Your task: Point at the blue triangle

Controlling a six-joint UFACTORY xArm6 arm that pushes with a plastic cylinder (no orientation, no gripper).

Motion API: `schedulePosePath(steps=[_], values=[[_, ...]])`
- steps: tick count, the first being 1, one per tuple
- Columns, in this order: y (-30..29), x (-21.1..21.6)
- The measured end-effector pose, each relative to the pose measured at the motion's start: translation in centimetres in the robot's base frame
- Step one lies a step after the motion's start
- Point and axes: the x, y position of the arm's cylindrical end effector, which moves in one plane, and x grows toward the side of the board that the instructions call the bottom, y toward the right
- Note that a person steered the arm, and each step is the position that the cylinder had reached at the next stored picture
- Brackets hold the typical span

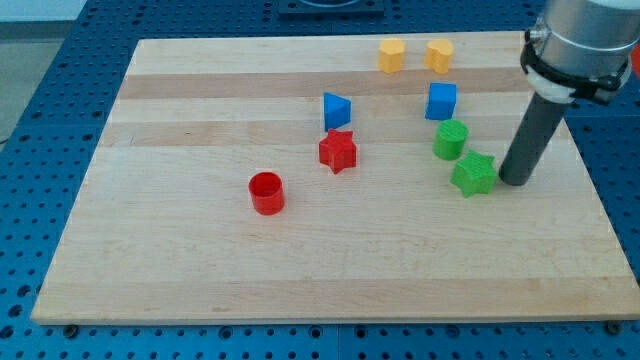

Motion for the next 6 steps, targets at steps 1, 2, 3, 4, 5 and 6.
schedulePosePath(steps=[1, 2, 3, 4, 5, 6], values=[[-2.0, 0.9], [-4.4, 2.8], [-4.6, 3.5], [-4.8, 6.7], [-13.3, 4.6], [-11.8, -3.0]])
